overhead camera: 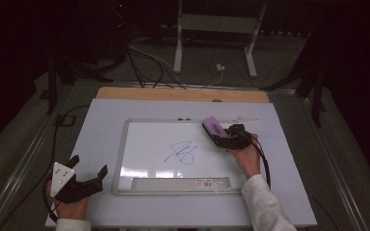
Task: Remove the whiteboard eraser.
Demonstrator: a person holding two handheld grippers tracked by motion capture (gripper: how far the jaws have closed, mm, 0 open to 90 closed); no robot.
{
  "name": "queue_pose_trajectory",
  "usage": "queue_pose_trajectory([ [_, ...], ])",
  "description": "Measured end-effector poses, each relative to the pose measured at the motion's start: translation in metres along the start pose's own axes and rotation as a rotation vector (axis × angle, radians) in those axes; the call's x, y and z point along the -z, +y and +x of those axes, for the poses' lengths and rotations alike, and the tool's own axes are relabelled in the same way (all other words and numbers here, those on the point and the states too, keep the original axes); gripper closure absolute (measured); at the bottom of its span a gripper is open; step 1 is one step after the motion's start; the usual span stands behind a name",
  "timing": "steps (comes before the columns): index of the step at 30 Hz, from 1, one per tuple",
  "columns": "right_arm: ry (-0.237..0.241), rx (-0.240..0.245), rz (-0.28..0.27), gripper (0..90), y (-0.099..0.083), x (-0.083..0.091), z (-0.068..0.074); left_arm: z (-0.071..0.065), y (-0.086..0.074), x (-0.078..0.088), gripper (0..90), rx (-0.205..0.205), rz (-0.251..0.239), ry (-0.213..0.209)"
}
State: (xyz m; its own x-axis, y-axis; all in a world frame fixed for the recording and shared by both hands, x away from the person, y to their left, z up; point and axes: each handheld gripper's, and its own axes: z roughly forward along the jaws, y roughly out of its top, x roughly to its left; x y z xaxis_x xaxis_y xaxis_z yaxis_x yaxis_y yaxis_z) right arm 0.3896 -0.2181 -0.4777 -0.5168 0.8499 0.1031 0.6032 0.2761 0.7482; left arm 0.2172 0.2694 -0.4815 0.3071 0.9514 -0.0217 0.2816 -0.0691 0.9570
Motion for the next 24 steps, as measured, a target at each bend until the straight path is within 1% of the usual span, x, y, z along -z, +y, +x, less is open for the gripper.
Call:
queue_pose_trajectory([
  [6,0.017,0.030,0.002,41.3,0.002,0.000,0.010,0.000,0.000,-0.001,0.6,0.003,0.001,-0.001],
  [8,0.024,0.043,0.003,41.3,0.002,-0.001,0.014,0.000,0.000,-0.001,0.6,0.003,0.001,-0.001],
  [9,0.031,0.059,0.006,41.3,0.003,-0.002,0.018,0.000,0.000,-0.001,0.7,0.002,0.002,-0.001],
  [10,0.031,0.059,0.006,41.3,0.003,-0.002,0.018,0.000,-0.001,-0.001,0.7,0.002,0.002,0.000],
  [14,0.051,0.085,0.006,41.3,0.004,-0.004,0.028,0.000,-0.001,-0.001,0.6,0.002,0.002,0.000],
  [16,0.058,0.091,0.005,41.3,0.004,-0.004,0.030,0.000,-0.001,-0.001,0.6,0.005,0.001,-0.001],
  [24,0.085,0.127,-0.002,41.3,0.007,-0.002,0.044,0.000,-0.001,-0.001,0.6,0.001,0.003,0.000],
])
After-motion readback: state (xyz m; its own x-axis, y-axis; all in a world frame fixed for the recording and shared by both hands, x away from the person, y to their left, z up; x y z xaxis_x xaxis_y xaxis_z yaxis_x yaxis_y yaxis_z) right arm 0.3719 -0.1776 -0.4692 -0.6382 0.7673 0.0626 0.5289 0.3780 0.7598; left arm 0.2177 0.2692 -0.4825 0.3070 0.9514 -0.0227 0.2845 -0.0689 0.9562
